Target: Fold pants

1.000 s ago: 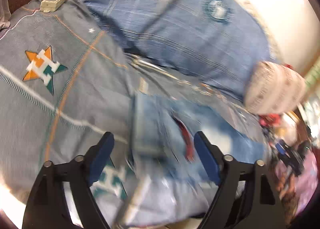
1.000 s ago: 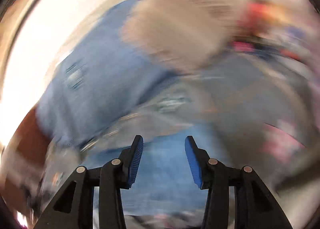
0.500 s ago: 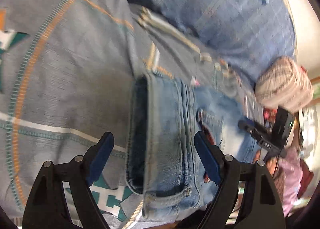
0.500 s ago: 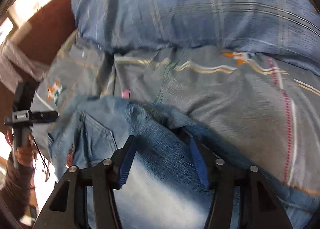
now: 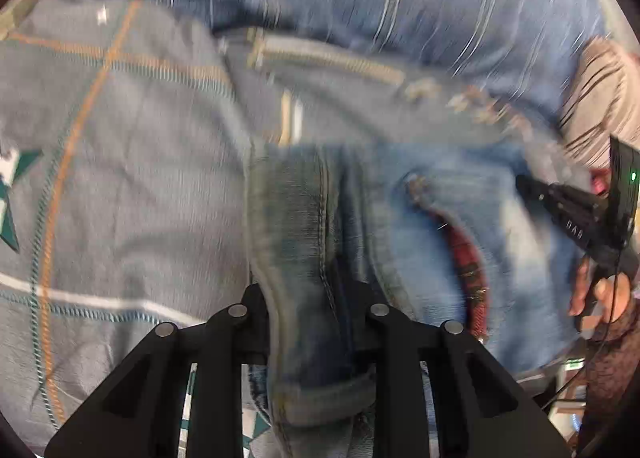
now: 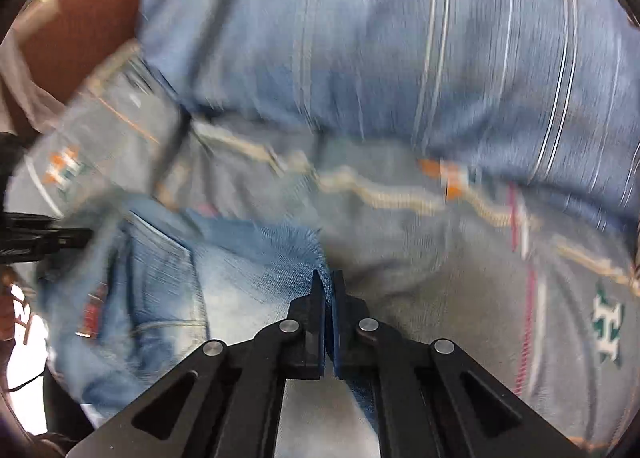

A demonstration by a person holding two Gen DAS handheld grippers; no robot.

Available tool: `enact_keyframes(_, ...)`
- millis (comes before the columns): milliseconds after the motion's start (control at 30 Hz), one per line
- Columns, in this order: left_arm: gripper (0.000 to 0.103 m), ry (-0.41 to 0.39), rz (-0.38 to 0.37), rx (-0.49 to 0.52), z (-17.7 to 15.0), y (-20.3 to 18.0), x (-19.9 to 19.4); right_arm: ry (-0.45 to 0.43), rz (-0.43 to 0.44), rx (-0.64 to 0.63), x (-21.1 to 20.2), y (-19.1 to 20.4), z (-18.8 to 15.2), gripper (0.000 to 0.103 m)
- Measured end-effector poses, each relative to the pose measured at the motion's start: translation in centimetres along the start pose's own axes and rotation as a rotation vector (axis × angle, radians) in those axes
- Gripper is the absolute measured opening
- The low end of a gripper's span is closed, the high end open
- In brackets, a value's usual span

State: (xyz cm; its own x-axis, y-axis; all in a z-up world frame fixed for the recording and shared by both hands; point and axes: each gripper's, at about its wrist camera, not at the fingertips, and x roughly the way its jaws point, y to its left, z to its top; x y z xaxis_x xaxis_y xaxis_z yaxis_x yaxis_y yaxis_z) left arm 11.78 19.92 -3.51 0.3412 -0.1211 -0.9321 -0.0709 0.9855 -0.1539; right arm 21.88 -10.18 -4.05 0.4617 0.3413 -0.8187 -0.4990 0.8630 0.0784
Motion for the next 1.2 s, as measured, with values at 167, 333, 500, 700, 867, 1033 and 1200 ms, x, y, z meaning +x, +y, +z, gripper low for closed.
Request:
enact_keyframes(167, 0.024, -0.040, -0.055, -0.064, -1.1, 1.7, -2.5, -0.061, -0.036, 0.117, -0.9, -1.2, -1.6, 0.042)
enact_keyframes(333, 0.036, -0.137, -0.137, -0.108, -2.9, 1.6, -7.9, -0.237, 0.032, 0.319, -8.8, -5.7, -4.8, 0.042)
enact_keyframes(500, 0.072, -0.183, -0.297, -0.104, -6.2, -3.2, -10.7, -0.357, -0.112, 0.562, -17.5, -14.2, -13.5, 0.042)
enact_keyframes(700, 0.079, -0.037, -0.404, -0.060, -9.0, -11.1, -7.1, -0.354, -0.192, 0.806, -20.3, -21.7, -22.2, 0.049)
enact_keyframes(867, 0.079, 0.144, -0.423, -0.161, -8.9, -12.9, -1.0, -0.302, -0.141, 0.872, -17.8, -23.3, -24.3, 0.049)
enact_keyframes(1033, 0.043, 0.163, -0.342, -0.139, -8.1, -14.4, 0.7, -0.290, -0.183, 0.789, -16.8, -22.6, -23.4, 0.007)
enact_keyframes(1200, 0.032, 0.185, -0.274, -0.138, -8.0, -14.6, 2.2, -0.453, -0.155, 0.797, -20.3, -23.0, -23.2, 0.001)
